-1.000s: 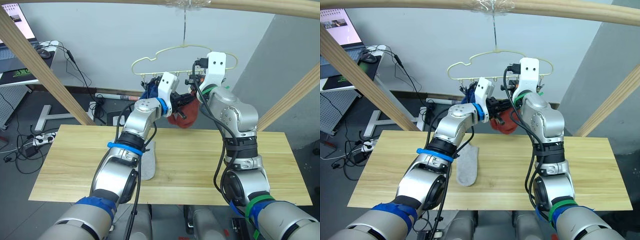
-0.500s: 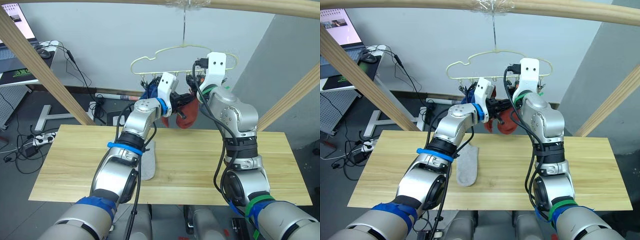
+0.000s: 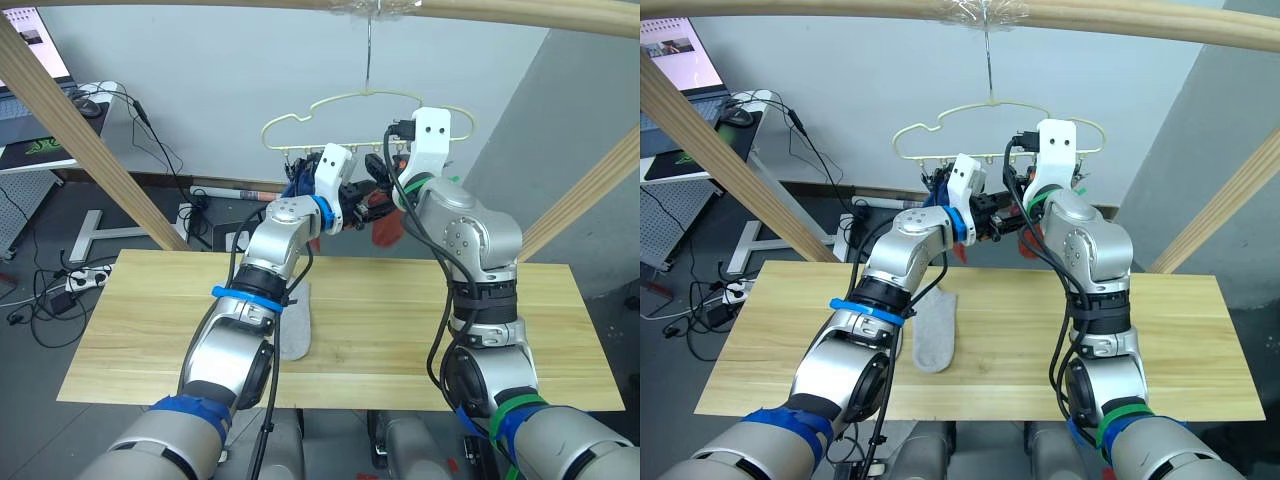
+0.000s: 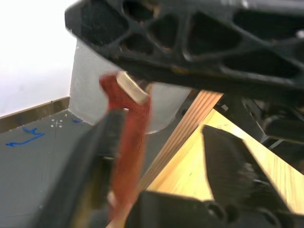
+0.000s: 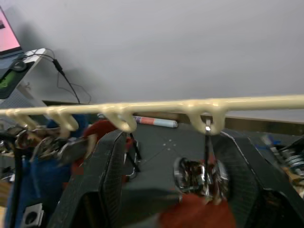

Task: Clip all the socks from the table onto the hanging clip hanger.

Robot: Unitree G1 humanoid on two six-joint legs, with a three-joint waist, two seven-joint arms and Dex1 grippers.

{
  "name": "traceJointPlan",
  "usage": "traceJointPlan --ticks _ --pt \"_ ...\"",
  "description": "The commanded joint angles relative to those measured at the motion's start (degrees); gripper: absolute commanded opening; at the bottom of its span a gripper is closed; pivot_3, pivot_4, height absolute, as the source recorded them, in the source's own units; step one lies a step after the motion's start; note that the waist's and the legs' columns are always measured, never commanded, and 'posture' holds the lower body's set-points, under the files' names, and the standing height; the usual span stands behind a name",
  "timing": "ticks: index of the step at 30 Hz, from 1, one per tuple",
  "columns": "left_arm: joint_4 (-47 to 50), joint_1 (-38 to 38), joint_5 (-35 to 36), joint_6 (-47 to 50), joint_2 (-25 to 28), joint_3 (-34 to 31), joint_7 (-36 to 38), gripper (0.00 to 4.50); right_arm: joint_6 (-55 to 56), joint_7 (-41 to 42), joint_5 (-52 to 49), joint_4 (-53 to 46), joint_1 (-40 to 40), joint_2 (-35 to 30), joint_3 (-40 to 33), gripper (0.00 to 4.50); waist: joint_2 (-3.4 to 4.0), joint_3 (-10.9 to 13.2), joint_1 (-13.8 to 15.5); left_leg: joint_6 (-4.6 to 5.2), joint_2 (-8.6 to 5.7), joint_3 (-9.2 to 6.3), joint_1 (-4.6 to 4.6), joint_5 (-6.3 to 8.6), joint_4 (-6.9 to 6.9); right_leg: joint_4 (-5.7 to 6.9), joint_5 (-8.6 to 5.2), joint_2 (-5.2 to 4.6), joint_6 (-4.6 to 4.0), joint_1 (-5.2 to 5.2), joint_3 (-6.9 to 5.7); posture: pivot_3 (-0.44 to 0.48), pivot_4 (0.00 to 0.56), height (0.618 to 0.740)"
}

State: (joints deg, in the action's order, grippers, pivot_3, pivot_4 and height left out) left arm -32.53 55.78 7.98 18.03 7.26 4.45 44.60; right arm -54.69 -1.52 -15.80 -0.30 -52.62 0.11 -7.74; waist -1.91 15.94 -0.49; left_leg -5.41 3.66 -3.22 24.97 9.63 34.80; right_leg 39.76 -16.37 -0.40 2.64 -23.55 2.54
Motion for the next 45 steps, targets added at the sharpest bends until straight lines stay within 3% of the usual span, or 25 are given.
traceJointPlan --ticks 1,9,13,19,25,31,36,45 --pt "6.05 -1.72 1.06 1.36 0.73 0.57 0.85 3.66 -3.57 0.01 -1.22 -5.87 0.83 -0.22 0.26 2.82 0.00 0.00 -0.01 0.00 0.00 -0.01 0.00 0.00 0.00 0.02 0.00 0.00 0.00 0.00 0.00 0.049 0.199 0.740" --pt "20.24 -13.12 1.94 8.26 3.43 1.67 -0.65 3.66 -12.58 1.69 -2.25 -19.57 9.85 -4.25 2.83 2.82 0.00 0.00 -0.04 0.00 0.00 -0.02 0.00 0.00 0.02 0.03 0.00 0.00 0.00 0.01 0.02 0.045 0.197 0.740" --pt "30.33 -22.79 4.41 9.04 4.38 -0.31 -2.14 3.66 -14.68 3.96 -2.79 -28.00 17.55 -7.63 3.95 2.82 0.00 -0.01 -0.07 -0.01 0.01 -0.03 -0.02 -0.01 0.06 0.09 0.00 0.00 0.00 0.01 0.02 0.045 0.197 0.740" --pt "37.66 -33.54 6.30 10.02 8.01 -3.30 -4.39 3.66 -11.65 6.92 -2.45 -39.42 35.61 -12.44 6.41 2.82 0.02 -0.07 -0.06 0.01 0.00 -0.05 -0.05 -0.01 0.09 0.08 -0.01 0.00 0.01 0.05 0.04 0.049 0.196 0.740" --pt "43.48 -45.05 9.00 11.32 10.88 -7.61 -6.52 3.66 -5.81 8.94 -2.12 -44.80 51.74 -14.11 7.74 2.82 0.06 -0.37 -0.33 0.07 0.02 -0.02 -0.14 -0.05 0.12 0.03 -0.03 0.00 0.03 0.12 0.07 0.056 0.194 0.740" --pt "48.73 -54.84 10.70 12.08 9.73 -11.47 -11.59 3.66 3.10 11.52 -1.89 -48.24 66.16 -14.72 8.73 2.82 0.05 -1.16 -0.26 0.20 0.04 -0.01 -0.17 -0.13 0.11 -0.22 -0.13 0.00 0.12 0.23 0.09 0.074 0.193 0.740" --pt "51.79 -57.81 12.58 13.01 9.99 -13.10 -13.47 3.66 5.55 11.65 -2.02 -47.77 70.72 -14.54 7.55 2.82 0.08 -1.86 0.03 0.29 0.06 0.05 -0.17 -0.19 0.11 -0.62 -0.12 -0.02 -0.35 0.33 0.12 0.082 0.189 0.740" --pt "53.90 -58.48 14.98 13.58 10.14 -13.57 -15.74 3.66 5.87 10.90 -2.03 -46.84 71.06 -13.84 6.71 2.82 0.08 -2.78 0.37 0.34 0.06 0.15 -0.17 -0.22 0.10 -0.74 -0.11 -0.04 -0.47 0.35 0.17 0.088 0.191 0.740"
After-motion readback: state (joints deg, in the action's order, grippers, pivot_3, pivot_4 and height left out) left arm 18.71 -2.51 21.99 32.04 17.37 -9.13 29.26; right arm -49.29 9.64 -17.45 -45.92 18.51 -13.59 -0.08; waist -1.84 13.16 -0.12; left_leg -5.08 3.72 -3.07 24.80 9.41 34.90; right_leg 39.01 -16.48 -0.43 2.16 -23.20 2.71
